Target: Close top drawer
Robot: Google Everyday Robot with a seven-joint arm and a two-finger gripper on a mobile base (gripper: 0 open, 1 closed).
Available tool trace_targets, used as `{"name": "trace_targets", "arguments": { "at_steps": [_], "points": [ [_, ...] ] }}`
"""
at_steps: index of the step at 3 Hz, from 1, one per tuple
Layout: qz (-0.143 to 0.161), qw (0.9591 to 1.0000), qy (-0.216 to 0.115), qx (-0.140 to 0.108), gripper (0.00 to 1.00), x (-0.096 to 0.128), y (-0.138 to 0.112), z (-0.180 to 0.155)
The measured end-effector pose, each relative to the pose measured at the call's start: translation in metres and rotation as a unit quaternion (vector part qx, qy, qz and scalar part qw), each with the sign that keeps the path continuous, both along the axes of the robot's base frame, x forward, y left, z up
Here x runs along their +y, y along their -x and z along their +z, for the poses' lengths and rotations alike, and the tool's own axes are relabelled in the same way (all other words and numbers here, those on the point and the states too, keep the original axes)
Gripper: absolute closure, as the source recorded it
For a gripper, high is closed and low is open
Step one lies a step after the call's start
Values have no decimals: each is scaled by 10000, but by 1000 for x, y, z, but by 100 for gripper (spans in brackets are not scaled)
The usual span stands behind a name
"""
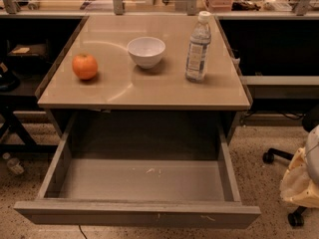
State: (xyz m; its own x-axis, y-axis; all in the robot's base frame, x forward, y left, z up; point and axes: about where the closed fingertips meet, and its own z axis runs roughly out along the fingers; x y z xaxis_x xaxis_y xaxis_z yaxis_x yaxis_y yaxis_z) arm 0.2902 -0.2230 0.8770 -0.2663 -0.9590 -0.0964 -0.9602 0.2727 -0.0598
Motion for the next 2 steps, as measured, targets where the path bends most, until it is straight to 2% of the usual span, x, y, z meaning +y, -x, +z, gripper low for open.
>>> {"name": "trace_targets", "arguments": {
  "at_steps": [1, 2],
  "points": [
    [-35, 9992, -170, 347, 100, 9, 25, -27],
    [-168, 9948, -523, 861, 100, 26, 55, -81]
  ]
}}
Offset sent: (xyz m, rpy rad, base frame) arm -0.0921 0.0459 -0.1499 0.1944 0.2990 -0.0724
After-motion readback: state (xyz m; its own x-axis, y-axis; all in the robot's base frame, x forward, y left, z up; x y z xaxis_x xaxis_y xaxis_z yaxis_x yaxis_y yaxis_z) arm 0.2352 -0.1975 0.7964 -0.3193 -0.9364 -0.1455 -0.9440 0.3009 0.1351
